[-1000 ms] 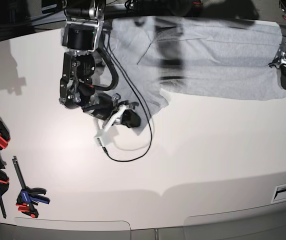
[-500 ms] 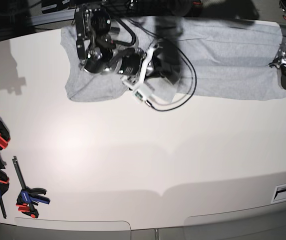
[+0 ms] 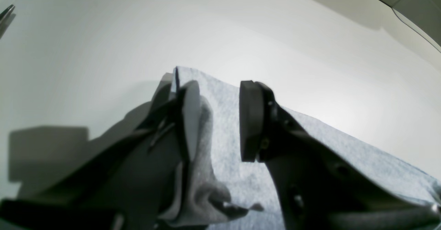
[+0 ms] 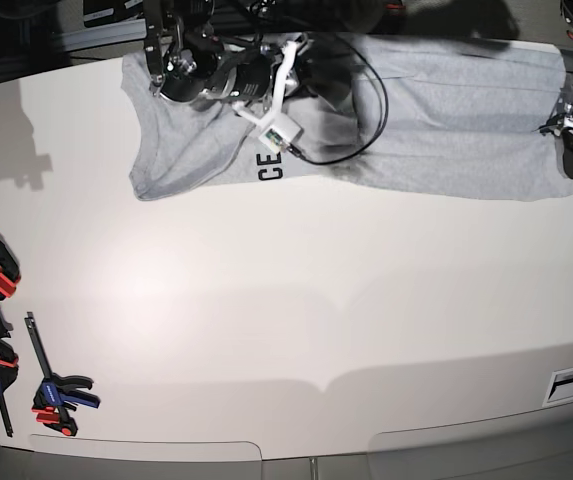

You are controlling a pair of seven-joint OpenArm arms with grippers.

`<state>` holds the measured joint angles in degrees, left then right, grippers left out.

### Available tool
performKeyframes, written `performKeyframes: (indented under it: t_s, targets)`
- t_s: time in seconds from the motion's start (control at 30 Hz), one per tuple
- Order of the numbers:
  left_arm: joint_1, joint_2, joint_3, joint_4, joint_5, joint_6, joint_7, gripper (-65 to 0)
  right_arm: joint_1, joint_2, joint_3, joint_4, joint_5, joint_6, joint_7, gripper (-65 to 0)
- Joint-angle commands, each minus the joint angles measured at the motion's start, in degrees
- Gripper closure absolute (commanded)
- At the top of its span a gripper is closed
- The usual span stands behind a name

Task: Fold the T-shirt properly
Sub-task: 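Drag the held shirt edge with the right gripper across the body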

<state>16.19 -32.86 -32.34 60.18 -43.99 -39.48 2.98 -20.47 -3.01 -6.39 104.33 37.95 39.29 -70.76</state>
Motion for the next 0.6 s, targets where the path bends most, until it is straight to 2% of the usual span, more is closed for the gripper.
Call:
performKeyframes:
  t_s: [0.0, 0.1, 0.3, 0.4, 0.43, 0.57]
  targets:
    - [-0.15, -1.42, -0.63, 0.94, -1.31, -0.52, -1.57, -18.1, 0.22, -0.33, -0.11, 1.20, 1.92, 0.71, 0.26, -0.4]
    - [-0.15, -1.44, -0.63, 0.94, -1.31, -0.52, -1.55, -18.1, -0.20, -0.33, -0.11, 1.20, 4.72, 0.71, -0.79, -10.5]
    - [-0.15, -1.44, -0.63, 0.94, -1.29, -0.52, -1.53, -18.1, 0.48, -0.35, -0.11, 1.20, 6.60, 0.71, 3.34, -10.7]
    - [-0.15, -1.42, -0.63, 0.94, -1.29, -0.52, -1.53, -18.1, 1.70, -0.35, 0.07, 1.20, 4.04, 0.71, 7.17, -10.7]
    - [-0.15, -1.42, -0.63, 0.94, -1.29, -0.52, -1.53, -18.1, 2.12, -0.37, 0.04, 1.20, 1.25, -1.16, 8.48, -10.7]
    - [-0.15, -1.44, -0.63, 0.94, -1.29, -0.52, -1.53, -18.1, 3.17, -1.81, 0.07, 1.20, -14.62, -12.59, 14.12, -10.6]
